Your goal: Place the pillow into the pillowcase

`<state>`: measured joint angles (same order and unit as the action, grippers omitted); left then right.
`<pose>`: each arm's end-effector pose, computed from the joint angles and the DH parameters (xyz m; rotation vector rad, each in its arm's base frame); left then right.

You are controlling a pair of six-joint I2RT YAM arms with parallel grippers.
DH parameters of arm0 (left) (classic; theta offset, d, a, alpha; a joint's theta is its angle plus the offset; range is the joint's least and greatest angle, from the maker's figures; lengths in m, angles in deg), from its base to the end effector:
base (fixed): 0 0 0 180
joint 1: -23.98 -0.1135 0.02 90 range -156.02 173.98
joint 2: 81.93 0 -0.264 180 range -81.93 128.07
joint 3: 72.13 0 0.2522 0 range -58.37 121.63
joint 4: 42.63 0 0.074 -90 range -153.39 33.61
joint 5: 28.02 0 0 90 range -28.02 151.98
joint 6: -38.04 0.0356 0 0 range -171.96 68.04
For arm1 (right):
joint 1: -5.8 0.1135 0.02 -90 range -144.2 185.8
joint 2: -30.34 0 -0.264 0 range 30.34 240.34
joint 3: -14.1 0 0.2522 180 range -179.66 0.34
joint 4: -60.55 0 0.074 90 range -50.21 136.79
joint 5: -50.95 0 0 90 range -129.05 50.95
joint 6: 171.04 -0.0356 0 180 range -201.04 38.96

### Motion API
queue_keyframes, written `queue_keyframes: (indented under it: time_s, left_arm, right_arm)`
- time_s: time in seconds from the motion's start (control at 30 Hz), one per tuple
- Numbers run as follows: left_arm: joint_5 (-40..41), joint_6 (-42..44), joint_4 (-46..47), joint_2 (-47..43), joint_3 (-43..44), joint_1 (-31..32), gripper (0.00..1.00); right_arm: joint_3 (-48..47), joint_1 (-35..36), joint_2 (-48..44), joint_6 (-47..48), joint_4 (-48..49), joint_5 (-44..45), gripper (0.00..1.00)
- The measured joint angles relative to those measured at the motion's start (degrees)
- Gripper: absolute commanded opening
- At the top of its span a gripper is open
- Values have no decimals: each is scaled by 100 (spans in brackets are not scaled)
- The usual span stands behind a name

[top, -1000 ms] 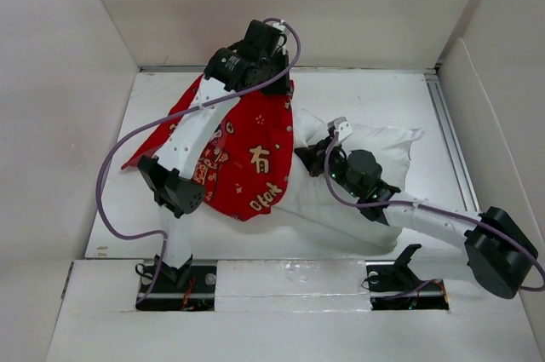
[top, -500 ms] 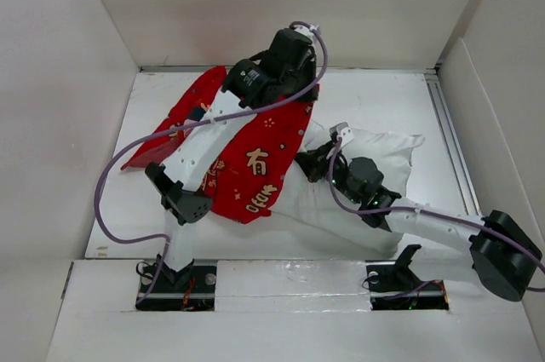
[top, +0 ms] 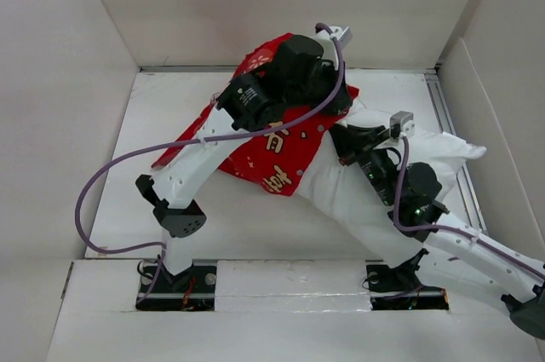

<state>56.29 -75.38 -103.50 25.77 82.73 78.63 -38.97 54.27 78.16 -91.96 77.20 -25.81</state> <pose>0.2159 -0.3104 0.5240 0.5945 1.8462 -1.0335 0.1352 0.1403 0.3727 -0.1938 1.2194 0.7693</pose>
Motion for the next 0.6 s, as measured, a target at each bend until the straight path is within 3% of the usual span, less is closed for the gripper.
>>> queue_keyframes:
  time_s: [0.2,0.43,0.6]
  left_arm:
    - [-127,85,380,-55,-916,31,0]
    - [-297,17,306,337,-758,42,0]
    - [-474,-17,708,234,-1296,52,0]
  right_arm:
    - [634,0,70,-184,501,680,0]
    - [1827,-2,2037,-914,2129,1198,0]
    - [1878,-4,2874,-1145,3543,1338,0]
